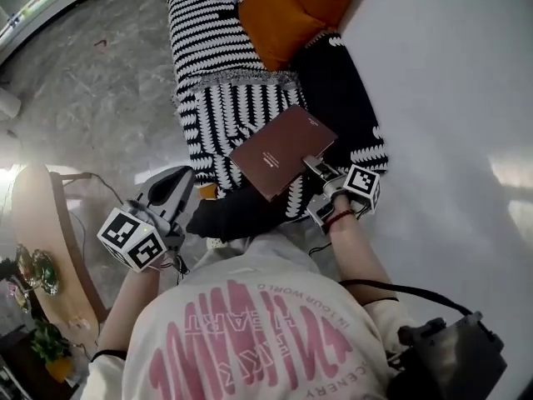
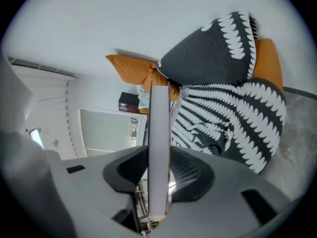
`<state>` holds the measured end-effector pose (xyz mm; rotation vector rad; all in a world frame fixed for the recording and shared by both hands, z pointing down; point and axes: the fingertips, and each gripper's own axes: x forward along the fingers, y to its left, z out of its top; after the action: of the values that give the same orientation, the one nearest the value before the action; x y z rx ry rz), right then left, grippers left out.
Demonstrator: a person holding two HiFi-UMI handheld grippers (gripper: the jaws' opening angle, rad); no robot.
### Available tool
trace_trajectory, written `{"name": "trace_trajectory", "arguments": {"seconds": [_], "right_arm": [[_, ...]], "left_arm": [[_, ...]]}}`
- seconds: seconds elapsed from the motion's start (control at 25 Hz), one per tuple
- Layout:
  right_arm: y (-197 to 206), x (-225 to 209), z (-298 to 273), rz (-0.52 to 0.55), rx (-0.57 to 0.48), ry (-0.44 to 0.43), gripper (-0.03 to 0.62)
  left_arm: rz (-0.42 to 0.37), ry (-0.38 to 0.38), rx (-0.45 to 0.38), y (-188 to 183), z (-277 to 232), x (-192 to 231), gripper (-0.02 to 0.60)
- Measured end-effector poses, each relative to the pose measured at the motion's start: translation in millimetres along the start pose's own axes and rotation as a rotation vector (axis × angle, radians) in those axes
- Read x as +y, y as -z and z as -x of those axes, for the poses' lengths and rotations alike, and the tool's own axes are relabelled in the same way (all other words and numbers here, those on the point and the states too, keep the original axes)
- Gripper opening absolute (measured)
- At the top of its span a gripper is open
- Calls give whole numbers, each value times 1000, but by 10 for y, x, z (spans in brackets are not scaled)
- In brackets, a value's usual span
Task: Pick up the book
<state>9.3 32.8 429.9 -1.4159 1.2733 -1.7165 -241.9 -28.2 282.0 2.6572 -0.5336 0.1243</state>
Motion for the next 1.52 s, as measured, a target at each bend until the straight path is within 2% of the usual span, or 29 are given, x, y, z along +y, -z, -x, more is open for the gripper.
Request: {"name": "trace_trajectory", "arguments": {"seconds": [0.12,0.32,0.44,0.56,0.72,0.96,1.32,1.52], "right_arm": [[105,352,51,10,-30,-125,147],[108,811,110,29,-49,-302,147],[138,925,140,6,-52,-418,147],[245,1178,243,27,-30,-489,147],[315,1554,423,72,15,-545,147],[326,1702,532,76,57,-577,147],[421,1657,321,82,62,-583,147],[346,1709,446,76,72,-576,147]], "left_arm": [[-42,35,-28,-299,-43,45,8],[-119,-3,-96,-665,-146,144,8],[-115,-6,-138,-724,-188,200,8],[-105,17,-198,-858,-104,119,8],[-98,43,-242,-992,-30,-62,8],[-107,18,-261,-1093,77,-168,8],[-101,2,-290,-1072,163,26,8],[-90,4,-284,-1124,110,-166,8]]}}
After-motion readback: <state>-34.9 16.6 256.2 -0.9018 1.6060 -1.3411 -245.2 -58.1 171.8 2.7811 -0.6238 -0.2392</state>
